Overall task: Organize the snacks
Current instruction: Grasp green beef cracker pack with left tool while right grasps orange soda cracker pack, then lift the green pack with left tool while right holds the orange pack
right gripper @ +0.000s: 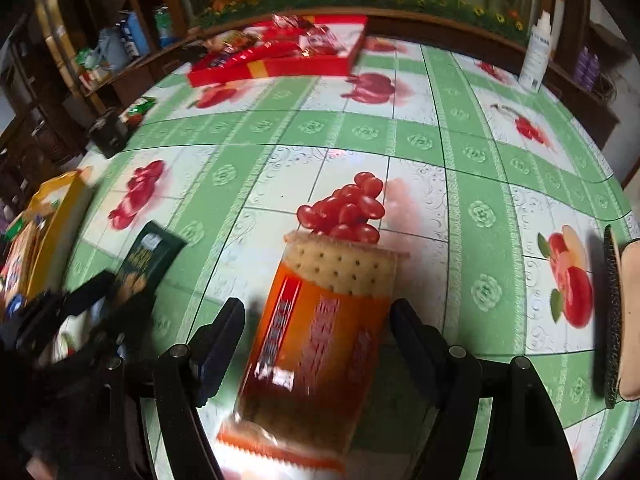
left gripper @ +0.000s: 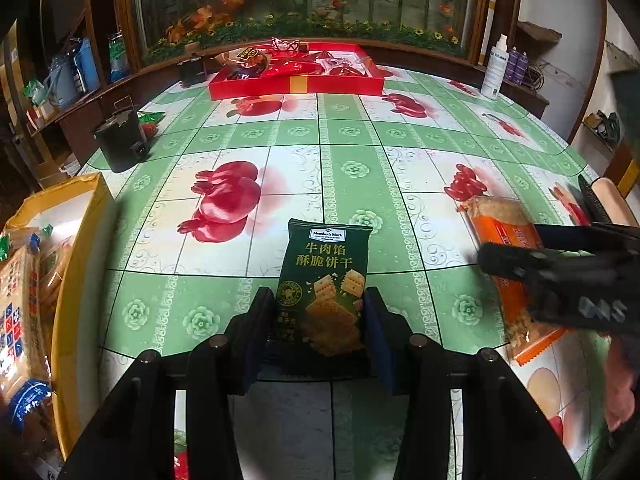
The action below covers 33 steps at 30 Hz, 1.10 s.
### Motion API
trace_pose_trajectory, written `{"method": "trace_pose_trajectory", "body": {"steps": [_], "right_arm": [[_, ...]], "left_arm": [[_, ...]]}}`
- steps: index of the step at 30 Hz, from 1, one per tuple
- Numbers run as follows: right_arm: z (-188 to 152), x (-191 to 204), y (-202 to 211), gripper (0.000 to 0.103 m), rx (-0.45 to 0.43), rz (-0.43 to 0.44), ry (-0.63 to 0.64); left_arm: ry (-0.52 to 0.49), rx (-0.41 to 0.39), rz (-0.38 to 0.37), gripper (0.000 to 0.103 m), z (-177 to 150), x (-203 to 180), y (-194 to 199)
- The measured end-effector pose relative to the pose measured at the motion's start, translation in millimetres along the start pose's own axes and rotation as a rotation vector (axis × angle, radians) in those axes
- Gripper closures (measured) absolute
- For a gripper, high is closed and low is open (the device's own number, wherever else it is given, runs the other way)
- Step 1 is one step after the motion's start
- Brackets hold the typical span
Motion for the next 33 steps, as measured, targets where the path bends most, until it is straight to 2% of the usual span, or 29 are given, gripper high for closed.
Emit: {"method": "trace_pose_trajectory", "body": {"steps": [4,5,7,9,17,26,33], "right_arm": [[-14.2,1.3,0.7,0.024,0.007,-0.003,0.019],[-16.2,1.7,0.8,0.024,0.0,-0.03,0.038],[-15.1,6.0,0.7,0.04,-0.01,-0.052,0.066],[-14.8,4.5,1.6,0.041,-0.013,-0.042,0.062],[-2.7,-1.4,17.5,0.041,-0.1,-0.013,0.013],[2.8,13.6,28.7,0.041,-0.156,0.06,0.026],[3.5,16.7,31.0,0.041,-0.163,0.085,0.021]], "left_arm": [[-0.018,0.0,0.007,0.058,1.1,-4.1,-1.2],[-0.021,-0.001,0.003,0.058,1.3,-5.2,-1.3],[-0.027,-0.007,-0.005,0.059,1.8,-7.1,-0.3],[-0.03,-0.024,-0.007,0.059,3.4,-8.3,2.3],[-0.08,-0.136,0.047,0.059,13.2,-15.7,20.8],[-0.073,-0.149,0.057,0.059,15.6,-13.9,22.5],[-0.069,-0.162,0.069,0.059,16.2,-12.2,24.8]]}}
Point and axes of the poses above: each gripper's, at about its wrist camera, not at the fingertips, and y roughly against the way its jaws point, x to its left, z to its top, the point moved 8 cm from there along -y, roughly the way its jaws point, and after that the axes turned 1 degree about y, right-handed, at the moved point
